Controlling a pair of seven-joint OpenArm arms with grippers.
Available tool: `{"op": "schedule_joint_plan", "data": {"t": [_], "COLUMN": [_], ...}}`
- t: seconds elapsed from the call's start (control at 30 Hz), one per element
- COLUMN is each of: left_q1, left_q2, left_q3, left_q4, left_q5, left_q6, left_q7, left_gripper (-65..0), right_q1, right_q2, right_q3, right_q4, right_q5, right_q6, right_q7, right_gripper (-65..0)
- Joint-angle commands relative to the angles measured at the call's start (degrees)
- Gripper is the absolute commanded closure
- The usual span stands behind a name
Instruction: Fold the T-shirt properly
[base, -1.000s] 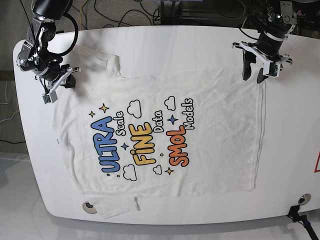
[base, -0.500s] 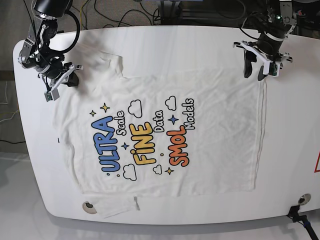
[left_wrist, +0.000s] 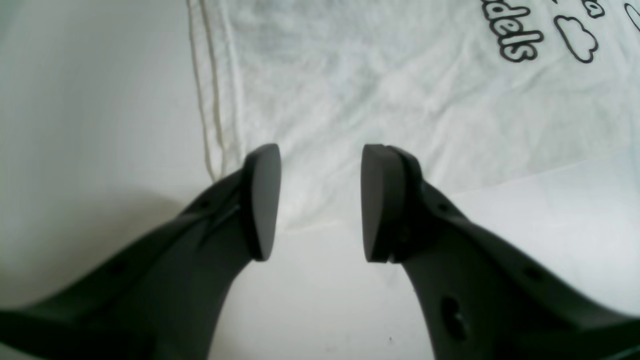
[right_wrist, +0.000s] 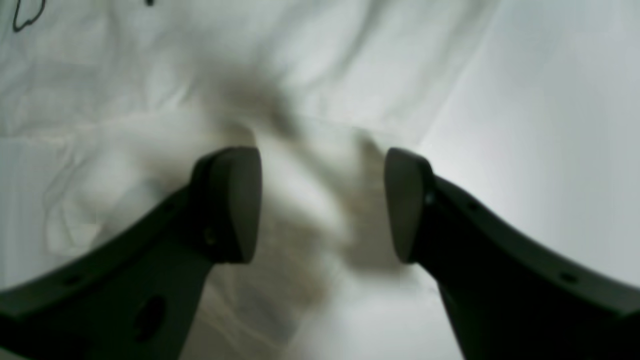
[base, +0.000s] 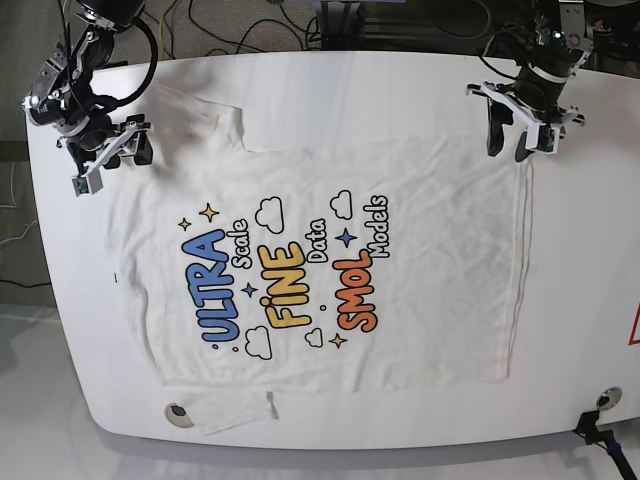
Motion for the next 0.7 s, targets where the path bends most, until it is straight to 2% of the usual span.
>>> {"op": "schedule_joint_plan", "data": {"t": [0.0,0.17,0.27,0.33,0.67], "left_q1": [-0.03,-1.00,-1.26,-1.35,-2.14], "left_q2": [-0.41,-0.41,-0.41,-0.49,-1.02], "left_q3": [-0.27,-0.36,-0.36,-0.36,-0.36], "left_q4": [1.16,1.16,1.16,1.16,1.07], "left_q5": [-0.49,-0.49,-0.49,-0.49,-0.40], "left_q6": [0.07,0.07,0.07,0.07,0.07], "left_q7": [-1.29,-1.20,-1.20,-1.20,-1.20], "left_gripper": [-24.5,-24.5,-24.5,-24.5,-24.5], "right_q1": [-0.07,-3.32,-4.90,-4.99,-8.16], "right_q2": [0.39,0.39,-0.22,-1.98,-3.65], "right_q3": [2.66,7.32,9.26,11.28,11.02], "right_q4": [1.17,1.17,0.82,0.82,0.73], "right_q5": [3.70,10.38,12.23,11.97,11.79], "right_q6": [0.08,0.08,0.08,0.08,0.08], "right_q7": [0.31,0.31,-1.89,-3.03,-3.38], "right_gripper": [-37.3,-37.3,-37.3,-37.3,-37.3]}}
